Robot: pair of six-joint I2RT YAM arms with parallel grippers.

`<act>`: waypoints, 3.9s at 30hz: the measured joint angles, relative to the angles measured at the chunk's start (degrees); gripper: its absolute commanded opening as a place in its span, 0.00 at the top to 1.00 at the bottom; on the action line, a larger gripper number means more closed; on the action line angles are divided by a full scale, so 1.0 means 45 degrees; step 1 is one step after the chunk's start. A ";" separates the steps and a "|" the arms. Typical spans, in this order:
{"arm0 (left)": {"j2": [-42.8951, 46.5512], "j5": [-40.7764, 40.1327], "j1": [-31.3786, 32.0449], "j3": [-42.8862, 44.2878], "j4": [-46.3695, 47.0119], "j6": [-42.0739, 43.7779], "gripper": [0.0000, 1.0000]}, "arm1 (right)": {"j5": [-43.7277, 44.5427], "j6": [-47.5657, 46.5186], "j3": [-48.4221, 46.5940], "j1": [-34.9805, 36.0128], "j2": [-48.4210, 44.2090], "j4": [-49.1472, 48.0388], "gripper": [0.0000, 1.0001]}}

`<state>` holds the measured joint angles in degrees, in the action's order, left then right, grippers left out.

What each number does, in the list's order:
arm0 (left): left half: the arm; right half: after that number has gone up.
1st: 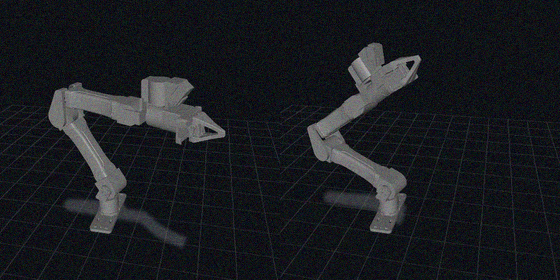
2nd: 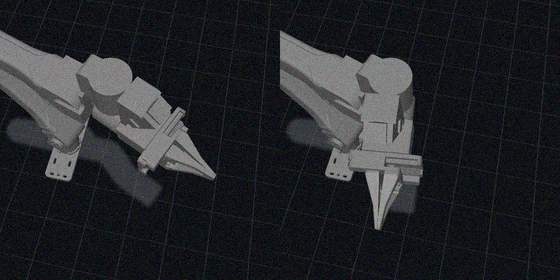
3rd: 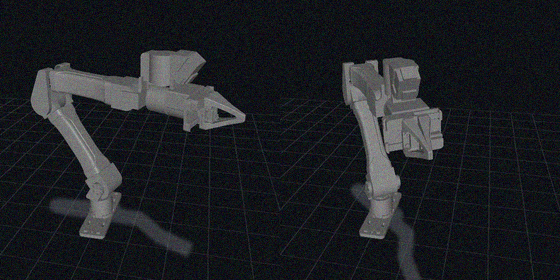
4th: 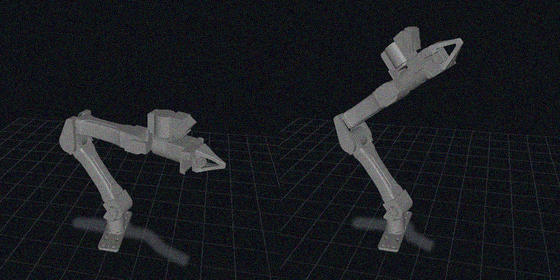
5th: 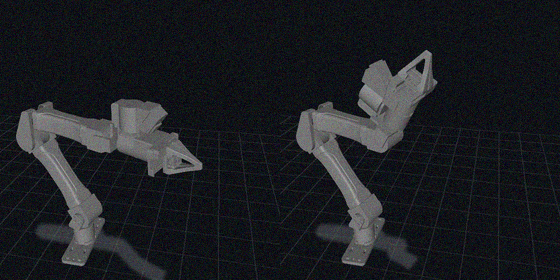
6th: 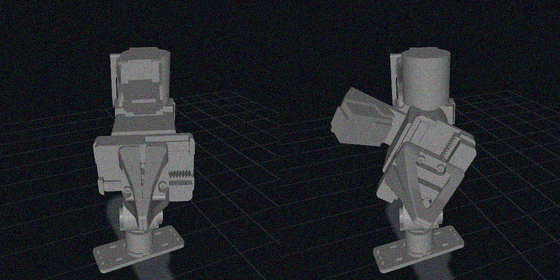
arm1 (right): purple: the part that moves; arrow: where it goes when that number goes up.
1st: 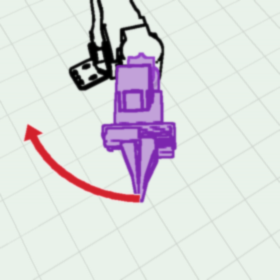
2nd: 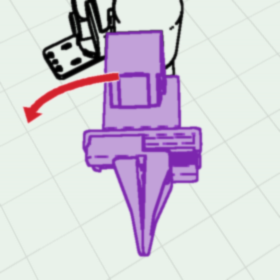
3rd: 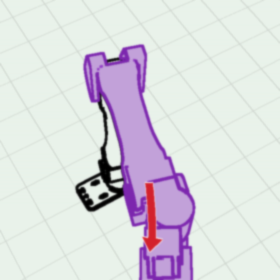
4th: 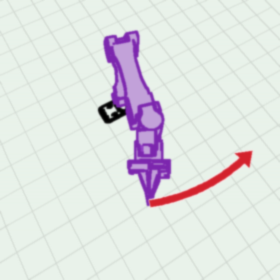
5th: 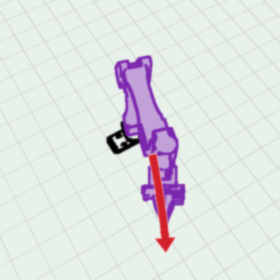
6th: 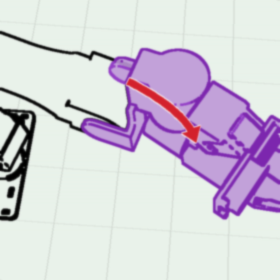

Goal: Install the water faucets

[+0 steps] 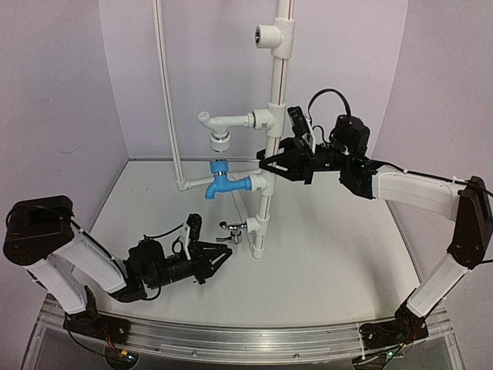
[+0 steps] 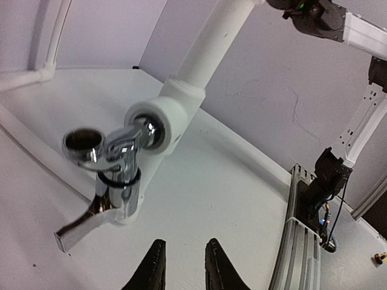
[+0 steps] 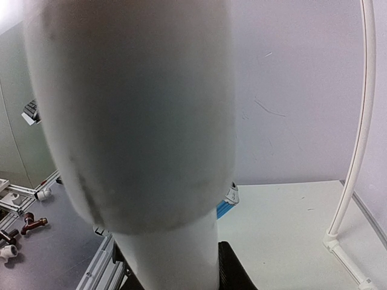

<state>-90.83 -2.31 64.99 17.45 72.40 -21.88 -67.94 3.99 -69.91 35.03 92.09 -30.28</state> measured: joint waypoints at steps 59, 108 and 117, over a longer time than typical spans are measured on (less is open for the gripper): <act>-0.3618 0.0709 -0.2399 0.2697 0.0538 -0.1386 0.92 | 0.0100 -0.0424 -0.0024 0.0000 -0.0189 0.0630 1.00; -0.1499 0.2074 -0.2259 0.0885 -0.0327 -1.3264 0.00 | -0.0099 -0.0896 -0.0250 -0.0083 -0.0321 0.1557 1.00; -0.3225 0.2343 -0.2176 0.2002 0.0718 -1.4711 0.00 | -0.0097 -0.0947 -0.0262 -0.0083 -0.0321 0.1604 1.00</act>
<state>-105.34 8.24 55.20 26.46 75.64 -88.08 -68.38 -0.27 -71.09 34.65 90.65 -23.06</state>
